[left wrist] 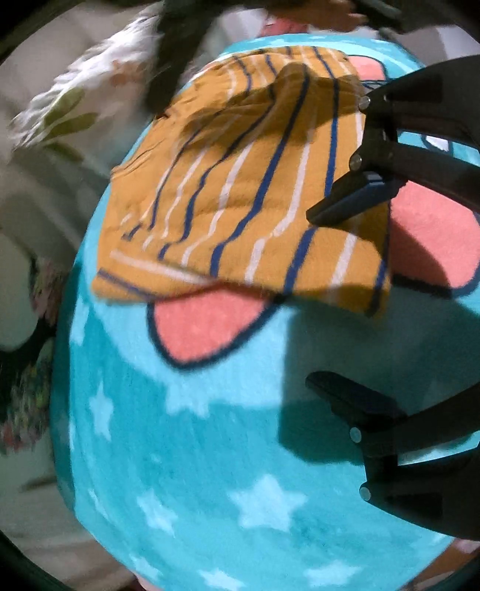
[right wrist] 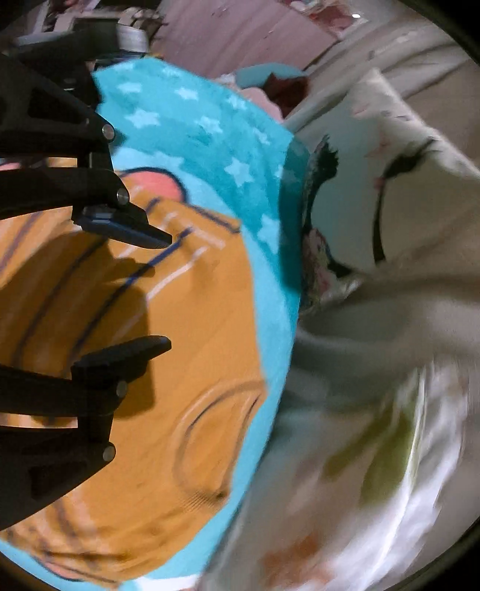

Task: Fold small clothes

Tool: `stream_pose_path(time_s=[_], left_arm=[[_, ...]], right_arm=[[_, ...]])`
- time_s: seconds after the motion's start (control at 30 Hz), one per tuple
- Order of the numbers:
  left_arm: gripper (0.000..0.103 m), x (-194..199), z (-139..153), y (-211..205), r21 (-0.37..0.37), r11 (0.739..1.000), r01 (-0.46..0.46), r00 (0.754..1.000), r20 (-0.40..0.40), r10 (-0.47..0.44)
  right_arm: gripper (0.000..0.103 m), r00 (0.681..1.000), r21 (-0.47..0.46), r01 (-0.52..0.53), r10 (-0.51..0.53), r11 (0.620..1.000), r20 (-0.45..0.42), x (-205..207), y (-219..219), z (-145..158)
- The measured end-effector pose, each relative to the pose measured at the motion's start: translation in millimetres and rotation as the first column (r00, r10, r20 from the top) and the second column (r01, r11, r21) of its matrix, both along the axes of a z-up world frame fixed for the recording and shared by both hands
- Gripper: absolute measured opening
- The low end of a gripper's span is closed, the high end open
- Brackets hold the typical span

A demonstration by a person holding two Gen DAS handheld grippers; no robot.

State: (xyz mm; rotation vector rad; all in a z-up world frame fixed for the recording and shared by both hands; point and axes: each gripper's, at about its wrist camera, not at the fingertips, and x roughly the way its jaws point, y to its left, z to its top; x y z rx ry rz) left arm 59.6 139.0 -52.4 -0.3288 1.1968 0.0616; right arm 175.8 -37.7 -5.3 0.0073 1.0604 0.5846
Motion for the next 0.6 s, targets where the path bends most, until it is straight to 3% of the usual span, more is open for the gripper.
stream_pose_path(time_s=[0.13, 0.2, 0.27, 0.3, 0.33, 0.4, 0.5, 0.6], left_arm=[[0.08, -16.3, 19.1, 3.1, 0.038, 0.997, -0.066, 0.998, 0.02, 0.065], [0.08, -24.7, 29.9, 0.4, 0.051, 0.995, -0.089, 0.996, 0.03, 0.088], [0.08, -33.0, 33.9, 0.1, 0.059, 0.993, -0.106, 0.994, 0.036, 0.104], [0.08, -31.9, 33.4, -3.5, 0.063, 0.992, -0.112, 0.993, 0.036, 0.11], [0.08, -34.6, 36.9, -11.3, 0.068, 0.991, -0.119, 0.992, 0.036, 0.117], [0.08, -40.6, 41.2, -21.3, 0.07, 0.99, -0.123, 0.992, 0.04, 0.12], [0.08, -44.9, 38.1, -43.9, 0.079, 0.99, -0.118, 0.993, 0.038, 0.115], [0.08, -52.6, 44.0, -61.2, 0.094, 0.99, -0.101, 0.994, 0.039, 0.098]], right_arm=[[0.053, 0.996, 0.035, 0.074, -0.072, 0.997, -0.052, -35.4, -78.4, -11.2], [0.053, 0.99, 0.002, 0.115, -0.114, 0.993, -0.084, -46.6, -113.1, -29.5], [0.051, 0.98, -0.092, 0.177, -0.184, 0.98, -0.071, -51.6, -154.1, -50.3], [0.041, 0.975, -0.135, 0.21, -0.218, 0.968, -0.052, -51.9, -169.5, -55.6], [0.033, 0.968, -0.106, 0.237, -0.244, 0.966, -0.057, -51.7, -189.2, -57.9], [0.034, 0.949, 0.024, 0.303, -0.299, 0.953, -0.097, -52.2, -217.0, -46.3], [0.043, 0.947, 0.026, 0.322, -0.322, 0.946, 0.015, -53.6, -220.5, -23.2], [0.043, 0.961, 0.078, 0.276, -0.276, 0.958, -0.004, -38.3, -213.3, -20.4]])
